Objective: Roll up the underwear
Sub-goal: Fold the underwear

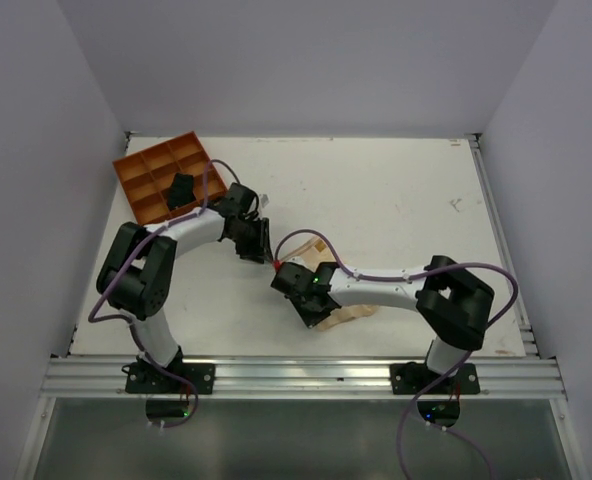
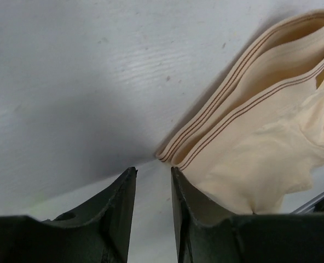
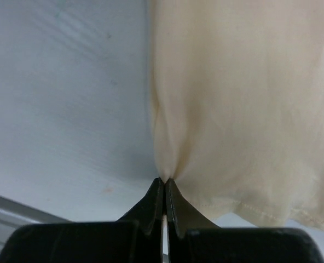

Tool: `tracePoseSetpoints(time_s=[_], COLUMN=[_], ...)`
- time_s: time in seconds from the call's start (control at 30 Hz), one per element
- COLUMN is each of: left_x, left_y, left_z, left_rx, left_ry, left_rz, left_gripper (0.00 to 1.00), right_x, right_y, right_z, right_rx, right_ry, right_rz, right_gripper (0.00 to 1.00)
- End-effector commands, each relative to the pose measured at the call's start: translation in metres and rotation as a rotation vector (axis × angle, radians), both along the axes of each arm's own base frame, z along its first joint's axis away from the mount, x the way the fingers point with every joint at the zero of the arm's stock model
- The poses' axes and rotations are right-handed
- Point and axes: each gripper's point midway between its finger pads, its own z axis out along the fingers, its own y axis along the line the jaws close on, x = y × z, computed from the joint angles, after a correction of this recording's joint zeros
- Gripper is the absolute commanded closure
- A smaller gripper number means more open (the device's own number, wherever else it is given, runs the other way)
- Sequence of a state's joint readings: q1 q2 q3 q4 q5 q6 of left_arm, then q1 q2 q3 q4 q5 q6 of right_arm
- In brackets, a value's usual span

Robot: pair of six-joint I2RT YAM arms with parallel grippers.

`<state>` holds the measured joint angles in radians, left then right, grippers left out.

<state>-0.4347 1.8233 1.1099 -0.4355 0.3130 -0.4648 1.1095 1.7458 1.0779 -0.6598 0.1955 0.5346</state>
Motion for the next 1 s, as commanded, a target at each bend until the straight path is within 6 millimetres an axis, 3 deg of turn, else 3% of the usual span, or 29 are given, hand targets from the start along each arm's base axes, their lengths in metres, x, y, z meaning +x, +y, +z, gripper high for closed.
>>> tracePoseSetpoints(time_s=[0.0,0.03,0.13,0.23,0.27,0.33,0.4,0.57,0.67,0.83,0.97], left_x=[0.003,0.005,0.017,0.011,-0.003,-0.009,-0.025,-0.052,-0.066,-0.069,-0.061], left_y=[0.018,0.019,-0.004,-0.039,-0.048,-0.057,-0.064,-0.102,-0.119,-0.117,-0.115], left_z=[0.033,0.043,0.077,0.101,0.103,0.106,0.097,0.086,0.063,0.019,0.017], left_rx=[-0.035,-0.045,-0.176,-0.407,-0.48,-0.54,-0.565,-0.659,-0.652,-0.554,-0.507], left_ry=[-0.028,-0.052,-0.131,-0.14,-0.102,-0.105,-0.078,-0.045,0.016,0.044,0.031], left_rz=[0.078,0.062,-0.016,-0.128,-0.176,-0.204,-0.237,-0.359,-0.383,-0.36,-0.365], left_gripper=[0.63,0.63,0.62,0.67,0.73,0.76,0.83,0.91,0.97,1.0,0.99], right_x=[-0.02,-0.028,-0.037,-0.045,-0.046,-0.051,-0.054,-0.059,-0.065,-0.066,-0.067], right_y=[0.025,0.028,0.038,0.042,0.042,0.036,0.035,0.024,0.022,0.014,-0.013], right_z=[0.014,0.014,0.018,0.025,0.026,0.032,0.041,0.038,0.035,0.026,0.018], right_rx=[0.128,0.14,0.185,0.239,0.253,0.281,0.323,0.342,0.339,0.308,0.215], right_ry=[0.041,0.058,0.072,0.078,0.077,0.079,0.072,0.07,0.096,0.101,0.092], right_rz=[0.059,0.07,0.085,0.091,0.088,0.082,0.086,0.093,0.097,0.084,0.044], right_gripper=[1.0,1.0,1.0,1.0,1.0,1.0,1.0,1.0,1.0,1.0,1.0])
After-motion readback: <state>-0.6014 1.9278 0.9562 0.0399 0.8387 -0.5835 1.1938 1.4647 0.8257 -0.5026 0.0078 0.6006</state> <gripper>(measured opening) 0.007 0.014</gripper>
